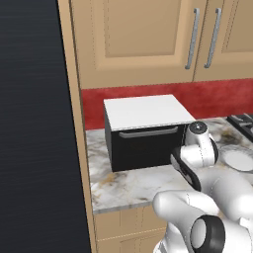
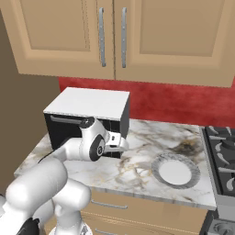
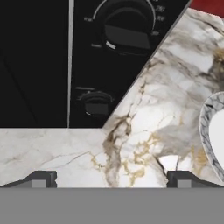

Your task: Pick up the bagel from the plate, place it on the toaster oven rack, close the door, and set the timer.

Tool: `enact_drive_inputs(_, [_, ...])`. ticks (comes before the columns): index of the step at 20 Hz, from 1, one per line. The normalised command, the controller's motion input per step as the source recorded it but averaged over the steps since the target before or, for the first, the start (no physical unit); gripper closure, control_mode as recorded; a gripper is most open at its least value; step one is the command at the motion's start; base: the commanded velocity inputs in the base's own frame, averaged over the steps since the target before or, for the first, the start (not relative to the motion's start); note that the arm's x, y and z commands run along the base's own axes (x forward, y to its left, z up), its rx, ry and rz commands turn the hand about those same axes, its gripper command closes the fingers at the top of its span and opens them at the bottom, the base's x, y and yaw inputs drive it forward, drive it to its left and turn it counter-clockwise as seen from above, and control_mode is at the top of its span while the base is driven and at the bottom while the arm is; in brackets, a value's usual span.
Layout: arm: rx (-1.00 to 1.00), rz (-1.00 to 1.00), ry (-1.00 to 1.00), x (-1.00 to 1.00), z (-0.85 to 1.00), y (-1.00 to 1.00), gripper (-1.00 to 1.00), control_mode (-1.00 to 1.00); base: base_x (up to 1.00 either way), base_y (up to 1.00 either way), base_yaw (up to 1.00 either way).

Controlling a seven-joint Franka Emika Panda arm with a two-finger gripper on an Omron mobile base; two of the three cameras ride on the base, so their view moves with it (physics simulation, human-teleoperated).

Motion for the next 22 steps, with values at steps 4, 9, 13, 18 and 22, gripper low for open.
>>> enact_drive_inputs(4, [0.00, 0.00, 0.00, 0.18, 0.00, -0.02, -1.00, -1.00, 0.00, 0.00, 0.00])
enact_drive_inputs(9, [0.00, 0.00, 0.00, 0.20, -0.01, 0.00, -1.00, -1.00, 0.00, 0.00, 0.00])
enact_drive_inputs(13, [0.00, 0.00, 0.00, 0.20, -0.07, 0.00, -1.00, -1.00, 0.00, 0.00, 0.00])
enact_drive_inputs(18, [0.00, 0.00, 0.00, 0.11, -0.11, -0.01, -1.00, -1.00, 0.00, 0.00, 0.00])
enact_drive_inputs(22, [0.00, 0.00, 0.00, 0.08, -0.14, 0.00, -1.00, -1.00, 0.00, 0.00, 0.00])
